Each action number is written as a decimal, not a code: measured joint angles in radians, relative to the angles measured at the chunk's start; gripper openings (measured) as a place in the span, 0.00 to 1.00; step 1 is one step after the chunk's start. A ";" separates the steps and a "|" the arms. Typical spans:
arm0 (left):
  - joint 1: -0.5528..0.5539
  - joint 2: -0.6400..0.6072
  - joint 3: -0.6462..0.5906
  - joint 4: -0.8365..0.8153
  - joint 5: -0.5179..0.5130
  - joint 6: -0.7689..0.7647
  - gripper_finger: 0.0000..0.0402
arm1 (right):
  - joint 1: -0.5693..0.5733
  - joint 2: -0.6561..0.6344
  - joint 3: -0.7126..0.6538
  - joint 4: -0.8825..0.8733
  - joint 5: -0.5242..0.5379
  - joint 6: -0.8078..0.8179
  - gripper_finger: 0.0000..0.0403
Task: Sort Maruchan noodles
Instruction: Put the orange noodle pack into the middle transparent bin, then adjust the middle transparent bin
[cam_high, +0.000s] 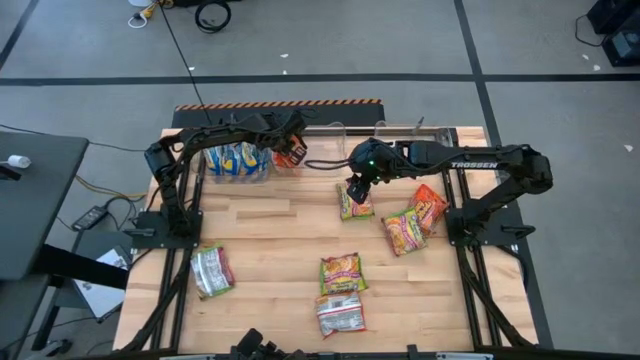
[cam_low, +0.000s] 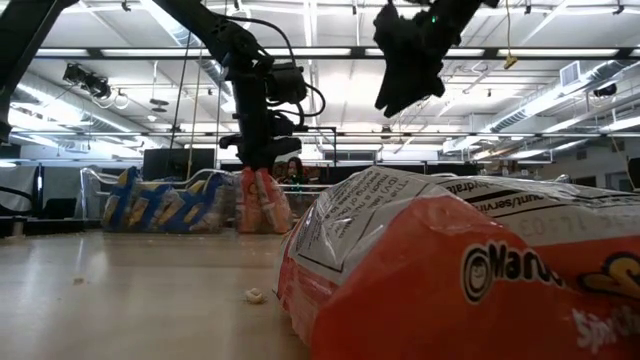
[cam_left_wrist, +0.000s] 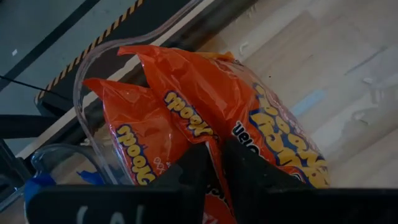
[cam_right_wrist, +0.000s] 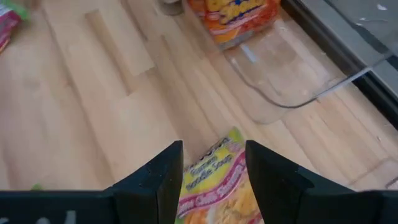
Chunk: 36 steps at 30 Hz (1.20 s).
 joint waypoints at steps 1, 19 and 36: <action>0.000 0.000 0.000 0.000 -0.001 0.002 0.15 | -0.008 0.000 -0.017 0.027 0.000 -0.001 0.45; -0.018 0.000 0.002 0.003 0.015 0.033 0.15 | -0.199 0.346 0.126 0.091 0.156 0.267 0.43; 0.033 -0.001 0.222 -0.242 0.124 0.053 0.15 | -0.291 0.408 0.150 0.021 0.156 0.327 0.43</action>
